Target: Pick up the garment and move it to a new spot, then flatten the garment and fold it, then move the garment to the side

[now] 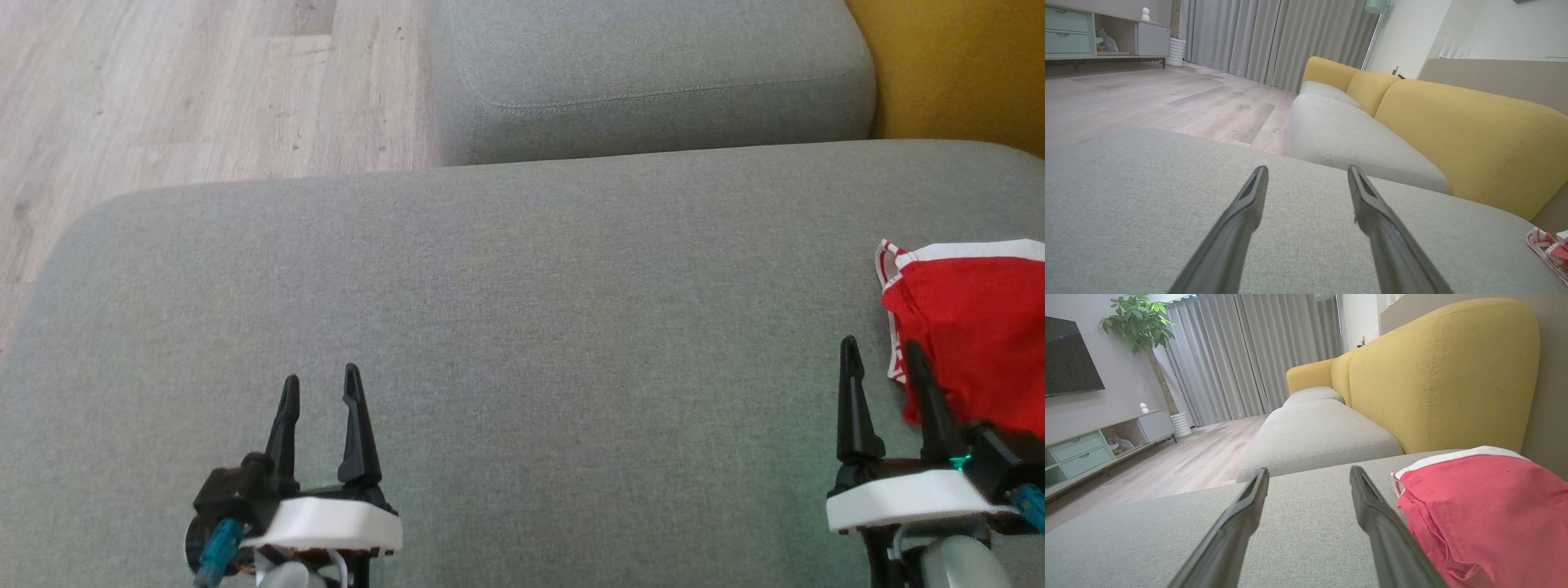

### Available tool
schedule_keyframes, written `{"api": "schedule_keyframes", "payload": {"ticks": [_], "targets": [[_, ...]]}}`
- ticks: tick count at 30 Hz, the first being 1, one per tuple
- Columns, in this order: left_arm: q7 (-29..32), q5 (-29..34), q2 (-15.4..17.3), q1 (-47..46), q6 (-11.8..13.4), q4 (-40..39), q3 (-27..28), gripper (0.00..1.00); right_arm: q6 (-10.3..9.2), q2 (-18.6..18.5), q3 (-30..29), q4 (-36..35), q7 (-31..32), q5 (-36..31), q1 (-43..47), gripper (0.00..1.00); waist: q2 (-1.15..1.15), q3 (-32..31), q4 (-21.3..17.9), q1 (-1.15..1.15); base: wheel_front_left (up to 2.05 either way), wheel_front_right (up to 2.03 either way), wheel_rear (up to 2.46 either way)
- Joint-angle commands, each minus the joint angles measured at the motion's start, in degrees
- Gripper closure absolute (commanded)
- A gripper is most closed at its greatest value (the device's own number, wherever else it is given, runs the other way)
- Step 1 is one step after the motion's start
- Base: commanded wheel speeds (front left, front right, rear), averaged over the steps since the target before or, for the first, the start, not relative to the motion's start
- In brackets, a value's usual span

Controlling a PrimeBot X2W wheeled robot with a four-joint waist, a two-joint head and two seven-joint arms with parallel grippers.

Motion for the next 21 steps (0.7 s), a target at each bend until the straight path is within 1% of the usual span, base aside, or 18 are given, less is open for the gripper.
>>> {"api": "schedule_keyframes", "payload": {"ticks": [1, 5, 7, 8, 12, 21], "targets": [[-0.29, -0.27, 0.11, -1.71, -0.05, -1.59, 1.97, 0.0, -0.04, -0.33, 1.47, -2.1, -0.62, -0.13, -0.95, 0.0, 0.0, 0.02, 0.01, 0.0, 0.0, 0.0, 0.0], [-0.29, -0.42, 0.11, -1.71, 0.04, -1.42, 2.24, 0.0, -0.04, -0.33, 1.38, -2.09, -0.62, -0.23, -0.98, 0.0, 0.0, 0.03, -0.05, 0.0, 0.0, 0.0, 0.0], [-0.29, -2.0, 0.11, -1.49, 0.37, -1.04, 2.47, 0.0, -0.04, -0.32, 1.46, -1.97, -0.62, -0.28, -0.97, 0.0, 0.0, 0.01, -0.11, 0.0, 0.0, 0.0, 0.0], [0.0, -2.25, 0.0, 0.0, 0.25, 0.59, 0.24, 1.0, 0.0, 0.0, 0.01, 0.02, 0.0, 0.0, 0.0, 1.0, 0.0, 0.01, -0.11, 0.0, 0.0, 0.0, 0.0], [0.14, -2.92, -0.02, 0.89, 0.16, 3.13, 0.14, 1.0, 0.0, 0.05, 0.08, 2.73, 0.25, 0.48, 0.4, 1.0, 0.0, 0.02, -0.14, 0.0, 0.0, 0.0, 0.0], [1.61, -7.65, 0.04, 0.59, -0.77, 2.81, 1.61, 1.0, 0.0, 0.03, -0.21, 2.65, 1.77, 6.29, -0.15, 1.0, 0.0, 0.15, -0.25, 0.0, 0.0, 0.0, 0.0]]}}
